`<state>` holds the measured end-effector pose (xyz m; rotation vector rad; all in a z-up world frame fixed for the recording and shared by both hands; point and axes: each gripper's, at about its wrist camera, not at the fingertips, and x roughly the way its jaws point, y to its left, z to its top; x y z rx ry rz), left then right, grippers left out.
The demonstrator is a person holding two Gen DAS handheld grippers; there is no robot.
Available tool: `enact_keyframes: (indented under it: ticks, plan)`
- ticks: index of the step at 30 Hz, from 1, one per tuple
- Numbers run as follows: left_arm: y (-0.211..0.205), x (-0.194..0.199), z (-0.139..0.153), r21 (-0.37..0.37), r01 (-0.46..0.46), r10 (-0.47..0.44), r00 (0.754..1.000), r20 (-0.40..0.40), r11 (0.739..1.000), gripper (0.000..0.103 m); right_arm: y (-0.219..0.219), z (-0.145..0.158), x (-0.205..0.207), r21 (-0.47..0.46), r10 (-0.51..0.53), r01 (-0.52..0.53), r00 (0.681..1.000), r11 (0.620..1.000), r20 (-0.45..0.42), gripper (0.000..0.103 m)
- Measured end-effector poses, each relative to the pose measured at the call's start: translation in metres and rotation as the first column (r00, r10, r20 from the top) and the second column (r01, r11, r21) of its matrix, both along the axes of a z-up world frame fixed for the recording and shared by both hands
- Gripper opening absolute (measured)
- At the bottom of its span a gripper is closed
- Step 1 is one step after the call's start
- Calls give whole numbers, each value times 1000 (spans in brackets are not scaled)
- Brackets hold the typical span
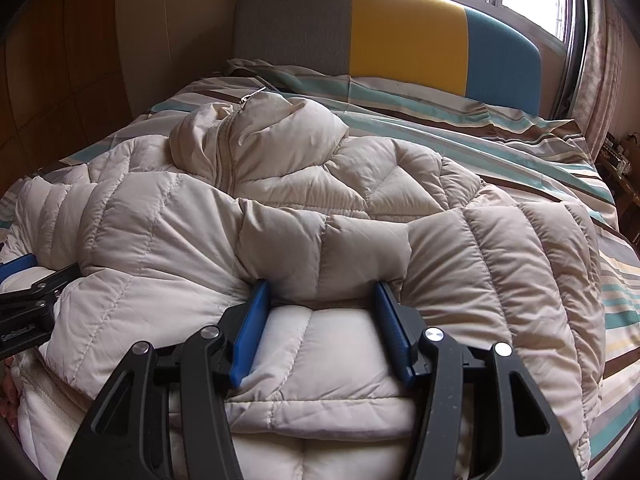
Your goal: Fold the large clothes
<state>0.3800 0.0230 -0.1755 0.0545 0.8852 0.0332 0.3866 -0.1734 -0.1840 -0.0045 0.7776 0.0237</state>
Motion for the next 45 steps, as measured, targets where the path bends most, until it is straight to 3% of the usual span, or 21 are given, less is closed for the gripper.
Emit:
enact_keyframes:
  ticks: [4,7,9,12,14,16,19,21,24,29,37,45]
  plan:
    - [3,-15,12,29,-7,6,1000,28,1000,100,1,0,-2,-5,0,0,1000,1000,6,54]
    - [21,-12,20,20,-71,70,995,73,997,100,1,1,-3,-14,1,-1,1000,1000,6,55]
    - [34,-5,22,0,-106,105,992,76,994,100,0,0,-3,-12,2,-2,1000,1000,6,55]
    - [51,12,10,42,-162,160,986,34,986,100,0,0,-2,-7,4,-4,1000,1000,3,55]
    - [62,17,-4,-39,-146,145,989,-19,988,100,1,0,0,-15,7,-7,1000,1000,-9,56]
    - [67,15,1,-64,-143,142,990,-15,988,100,2,3,4,-26,18,-18,999,999,-34,56]
    - [72,5,9,-46,-129,128,991,-26,991,100,-14,25,-6,19,10,-9,1000,1000,-14,68]
    - [74,-12,19,-50,-126,127,992,11,991,100,-30,35,-17,71,-11,11,1000,997,8,69]
    - [77,-32,30,-47,-124,126,990,58,991,100,-58,43,-34,75,-70,69,997,995,12,67]
    - [74,-71,42,-123,-73,82,994,74,990,100,-112,49,-79,144,-126,128,992,981,-19,68]
    - [86,-139,28,-35,-54,55,998,26,998,100,-172,48,-179,106,-162,172,982,979,-96,68]
    - [121,-213,23,-45,-89,91,995,39,995,100,-207,33,-293,129,-209,224,970,966,-123,68]
